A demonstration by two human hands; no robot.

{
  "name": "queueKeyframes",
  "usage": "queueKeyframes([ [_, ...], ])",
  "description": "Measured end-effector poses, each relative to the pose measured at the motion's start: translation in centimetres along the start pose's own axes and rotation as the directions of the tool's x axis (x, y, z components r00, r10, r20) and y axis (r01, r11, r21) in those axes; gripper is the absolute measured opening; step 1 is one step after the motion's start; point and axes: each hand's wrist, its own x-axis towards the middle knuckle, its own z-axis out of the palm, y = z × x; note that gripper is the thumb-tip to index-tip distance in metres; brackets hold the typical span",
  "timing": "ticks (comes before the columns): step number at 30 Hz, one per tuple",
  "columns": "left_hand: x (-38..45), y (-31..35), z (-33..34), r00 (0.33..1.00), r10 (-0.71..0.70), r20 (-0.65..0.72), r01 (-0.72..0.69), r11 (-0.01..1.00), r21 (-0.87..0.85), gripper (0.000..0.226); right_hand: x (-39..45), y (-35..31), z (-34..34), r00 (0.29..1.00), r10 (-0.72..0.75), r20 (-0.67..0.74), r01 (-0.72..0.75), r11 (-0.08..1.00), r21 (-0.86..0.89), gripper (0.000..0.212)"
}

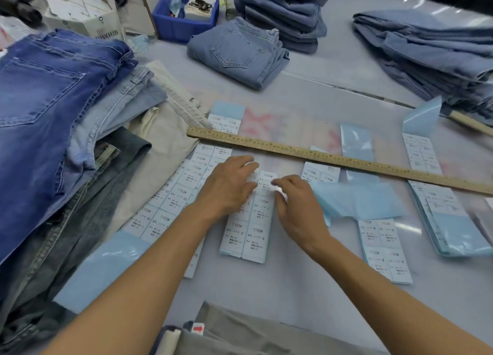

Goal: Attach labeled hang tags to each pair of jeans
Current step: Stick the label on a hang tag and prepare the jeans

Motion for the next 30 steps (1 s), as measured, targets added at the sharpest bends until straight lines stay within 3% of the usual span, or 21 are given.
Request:
queueKeyframes([
  [3,1.0,-0.1,0.4,0.997,0.028,0.075,-0.031,0.999,0.042,0.068,2.8,0.9,1.3,0.991,0.132,0.028,-0.13,0.99,-0.053,0.031],
  [14,0.7,-0.1,0.9,0.997,0.069,0.025,-0.07,0.997,0.041,0.059,2.8,1.2,2.1,0.998,-0.013,-0.063,0.004,0.988,-0.151,0.021],
  [20,0.2,0.0,1.0,0.996,0.079,-0.046,-0.077,0.996,0.044,0.062,2.9,0.8,1.8,0.963,0.055,-0.263,-0.037,0.997,0.073,0.008],
  [24,-0.2,0.1,0.9,0.99,0.076,-0.119,-0.075,0.997,0.018,0.053,2.7,0.7,1.7,0.972,0.089,-0.219,-0.043,0.978,0.205,0.009],
  [30,-0.8,-0.2,1.3,0.993,0.032,-0.114,-0.044,0.994,-0.103,0.049,1.8,1.0,1.9,0.953,-0.039,-0.302,0.062,0.996,0.069,0.009],
])
